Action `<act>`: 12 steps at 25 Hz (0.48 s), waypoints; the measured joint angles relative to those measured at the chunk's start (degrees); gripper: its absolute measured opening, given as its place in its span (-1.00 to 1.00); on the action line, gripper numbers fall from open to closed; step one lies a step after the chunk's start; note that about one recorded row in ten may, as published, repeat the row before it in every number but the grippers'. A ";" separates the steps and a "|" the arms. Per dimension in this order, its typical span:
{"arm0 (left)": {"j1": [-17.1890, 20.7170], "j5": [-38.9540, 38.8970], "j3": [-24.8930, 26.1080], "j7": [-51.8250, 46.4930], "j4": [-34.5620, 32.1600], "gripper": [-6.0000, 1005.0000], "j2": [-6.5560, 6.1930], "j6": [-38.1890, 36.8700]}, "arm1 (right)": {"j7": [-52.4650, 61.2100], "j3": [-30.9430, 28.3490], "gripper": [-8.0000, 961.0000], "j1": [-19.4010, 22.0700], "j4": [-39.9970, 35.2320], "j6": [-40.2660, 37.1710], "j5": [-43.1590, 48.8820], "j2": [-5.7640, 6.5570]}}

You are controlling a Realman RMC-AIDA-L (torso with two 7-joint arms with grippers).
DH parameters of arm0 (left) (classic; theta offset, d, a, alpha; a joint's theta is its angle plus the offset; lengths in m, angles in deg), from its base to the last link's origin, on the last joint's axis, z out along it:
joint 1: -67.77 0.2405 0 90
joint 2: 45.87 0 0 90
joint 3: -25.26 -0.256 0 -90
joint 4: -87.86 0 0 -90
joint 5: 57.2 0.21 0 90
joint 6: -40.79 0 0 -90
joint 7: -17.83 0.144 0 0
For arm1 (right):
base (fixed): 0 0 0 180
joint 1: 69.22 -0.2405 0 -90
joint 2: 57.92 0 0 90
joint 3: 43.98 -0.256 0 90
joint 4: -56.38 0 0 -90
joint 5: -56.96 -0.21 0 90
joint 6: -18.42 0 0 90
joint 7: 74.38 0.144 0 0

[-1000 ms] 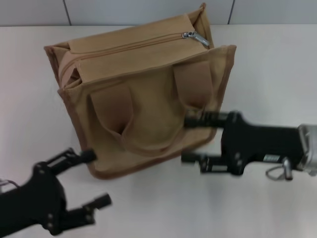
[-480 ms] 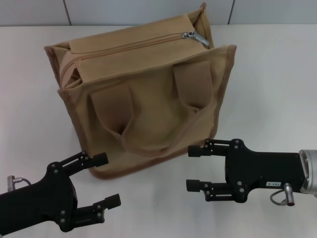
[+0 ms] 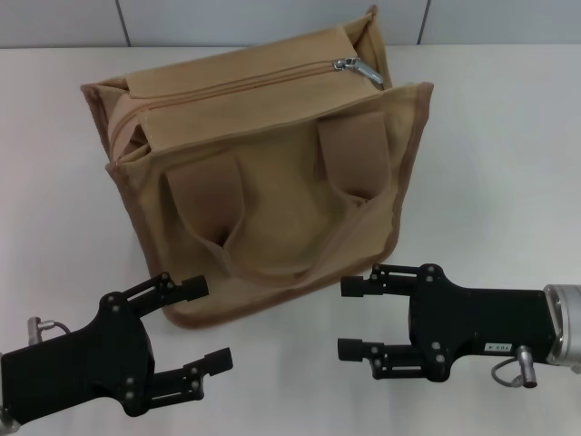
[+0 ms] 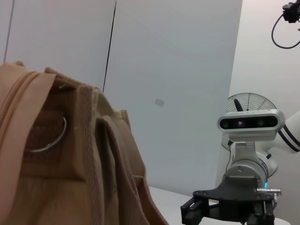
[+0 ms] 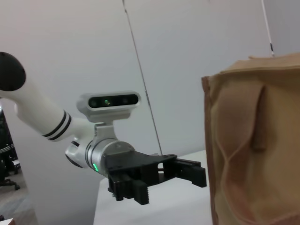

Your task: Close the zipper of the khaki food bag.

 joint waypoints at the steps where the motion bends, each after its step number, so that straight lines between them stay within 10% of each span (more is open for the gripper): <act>1: 0.08 -0.02 -0.01 0.04 0.12 0.68 0.01 0.11 | -1.98 0.12 0.49 -0.02 0.51 -0.90 0.03 -0.01; 12: -0.27 -0.40 -0.24 0.39 1.59 0.68 0.13 -0.72 | -8.10 0.13 0.49 -0.68 4.07 -3.16 -0.79 -0.07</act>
